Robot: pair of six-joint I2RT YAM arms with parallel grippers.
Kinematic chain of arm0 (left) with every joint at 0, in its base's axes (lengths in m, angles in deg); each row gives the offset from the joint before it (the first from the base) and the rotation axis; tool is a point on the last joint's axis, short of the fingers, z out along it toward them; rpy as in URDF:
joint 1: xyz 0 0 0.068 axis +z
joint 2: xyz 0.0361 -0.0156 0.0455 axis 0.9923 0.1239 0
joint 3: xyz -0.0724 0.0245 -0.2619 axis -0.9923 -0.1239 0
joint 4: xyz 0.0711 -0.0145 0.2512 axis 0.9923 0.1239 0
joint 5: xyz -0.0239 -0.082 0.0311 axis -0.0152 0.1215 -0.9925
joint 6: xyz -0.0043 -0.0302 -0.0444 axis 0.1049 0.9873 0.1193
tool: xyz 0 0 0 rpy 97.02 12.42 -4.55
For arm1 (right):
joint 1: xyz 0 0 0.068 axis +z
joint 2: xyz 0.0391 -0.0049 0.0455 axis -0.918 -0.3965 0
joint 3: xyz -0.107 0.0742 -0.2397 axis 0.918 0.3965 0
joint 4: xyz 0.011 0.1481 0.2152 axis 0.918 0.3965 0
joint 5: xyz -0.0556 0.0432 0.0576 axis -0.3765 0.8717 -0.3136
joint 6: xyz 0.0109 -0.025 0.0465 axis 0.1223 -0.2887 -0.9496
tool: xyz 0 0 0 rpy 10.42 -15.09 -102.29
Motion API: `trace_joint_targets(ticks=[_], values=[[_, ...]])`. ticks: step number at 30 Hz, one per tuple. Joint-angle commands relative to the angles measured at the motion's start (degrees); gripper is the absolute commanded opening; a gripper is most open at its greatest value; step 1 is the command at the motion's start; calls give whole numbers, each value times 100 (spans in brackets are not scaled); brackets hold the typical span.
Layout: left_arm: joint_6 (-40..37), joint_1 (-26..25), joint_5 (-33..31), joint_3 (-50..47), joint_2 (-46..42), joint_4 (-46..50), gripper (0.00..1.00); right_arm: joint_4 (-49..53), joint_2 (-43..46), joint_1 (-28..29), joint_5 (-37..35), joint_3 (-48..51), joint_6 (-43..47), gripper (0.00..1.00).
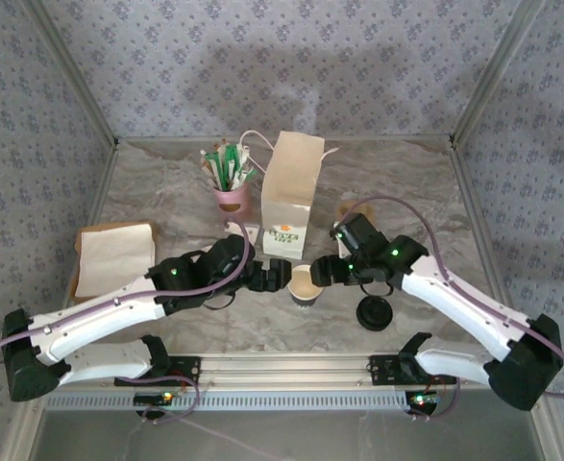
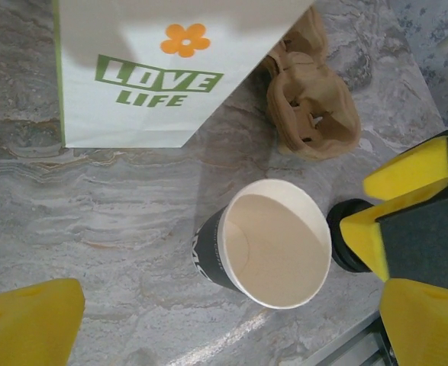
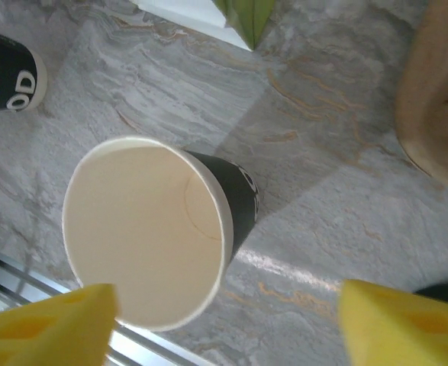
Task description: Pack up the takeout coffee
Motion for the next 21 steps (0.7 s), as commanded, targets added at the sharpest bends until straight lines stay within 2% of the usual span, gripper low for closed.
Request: trace_joint_targets(ticks=[1,4,9,11,16,21], values=[[-211,-231,-306,297,48,-30,99,721,398,-44,-431,-205,-111,99],[-286,-404,-398,374,114,-49,99,1163,665,-47,-864,-218,-382,100],[-386,-522,-405,447,206,-56,99,2066,928,-69,-2020,-85,-1475,100],[-441,-554,-346,466,256,-115,100,2204,1018,-82,-2254,88,-1802,100],[-630,-746,-263,631,518,-130,99,2537,965,-96,-2501,346,-2672,100],[-803,-951,-279,783,770,-179,100,2596,769,-136,-2266,469,-3139,100]])
